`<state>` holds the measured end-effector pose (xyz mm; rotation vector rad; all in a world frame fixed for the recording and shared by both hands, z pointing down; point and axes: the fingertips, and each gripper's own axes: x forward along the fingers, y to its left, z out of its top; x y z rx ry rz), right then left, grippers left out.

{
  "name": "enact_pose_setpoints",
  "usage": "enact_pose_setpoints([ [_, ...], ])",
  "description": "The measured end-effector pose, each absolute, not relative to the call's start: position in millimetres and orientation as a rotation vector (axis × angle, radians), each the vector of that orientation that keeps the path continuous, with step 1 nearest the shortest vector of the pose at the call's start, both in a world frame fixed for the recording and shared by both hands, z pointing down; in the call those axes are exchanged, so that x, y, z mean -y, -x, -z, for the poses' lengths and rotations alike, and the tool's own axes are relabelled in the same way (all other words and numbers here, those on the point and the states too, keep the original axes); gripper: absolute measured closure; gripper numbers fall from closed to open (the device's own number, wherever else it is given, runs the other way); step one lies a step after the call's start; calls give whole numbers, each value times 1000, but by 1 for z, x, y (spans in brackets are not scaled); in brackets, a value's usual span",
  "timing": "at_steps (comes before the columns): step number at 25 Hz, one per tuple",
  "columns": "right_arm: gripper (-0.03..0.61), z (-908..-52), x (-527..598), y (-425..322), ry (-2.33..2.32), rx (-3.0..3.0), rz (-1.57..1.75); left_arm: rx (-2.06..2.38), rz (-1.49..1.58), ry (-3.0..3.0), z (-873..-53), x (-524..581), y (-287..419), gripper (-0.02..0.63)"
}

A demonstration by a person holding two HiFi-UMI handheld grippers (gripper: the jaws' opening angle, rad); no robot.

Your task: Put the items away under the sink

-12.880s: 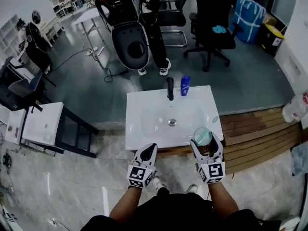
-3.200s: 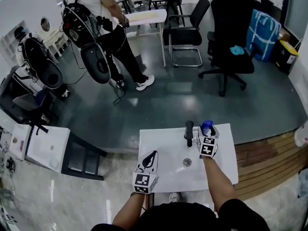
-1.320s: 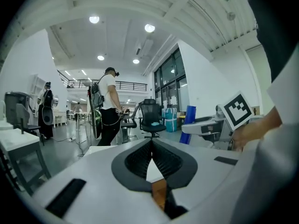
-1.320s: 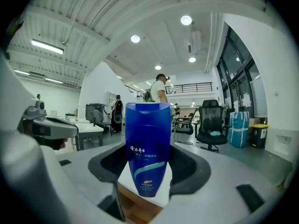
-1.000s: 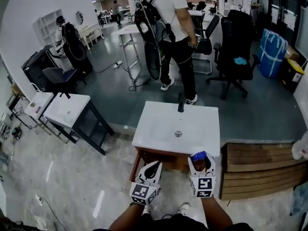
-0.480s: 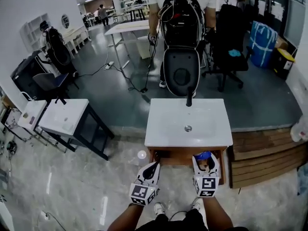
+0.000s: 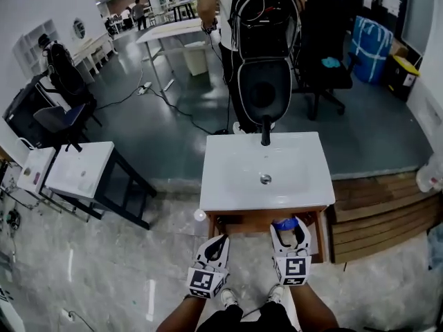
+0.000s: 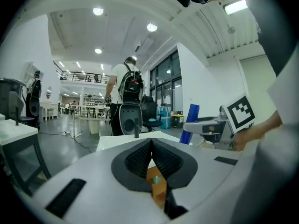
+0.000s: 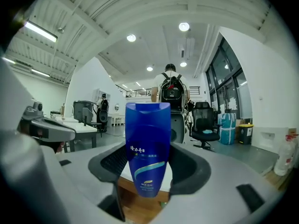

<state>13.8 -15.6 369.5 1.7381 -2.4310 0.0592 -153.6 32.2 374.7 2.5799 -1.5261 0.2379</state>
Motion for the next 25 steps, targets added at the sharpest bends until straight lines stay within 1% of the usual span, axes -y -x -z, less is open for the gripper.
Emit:
enact_pose_setpoints([
  [6,298,-414,26,-28,-1705,2439,-83,1538,-287,-2557,-420,-13,127,594],
  [14,296,-501,29,-45,-1711,2389,-145,1562,-273,-2514,-505,5,106,594],
  [22,296,-622,36,-34,-1707,2381,-86,1641,-359,-2448,-644,27,112,594],
  [25,296,-678,41,-31,-1724,2391,-92,1644,-318,-2441,-704,36,117,594],
])
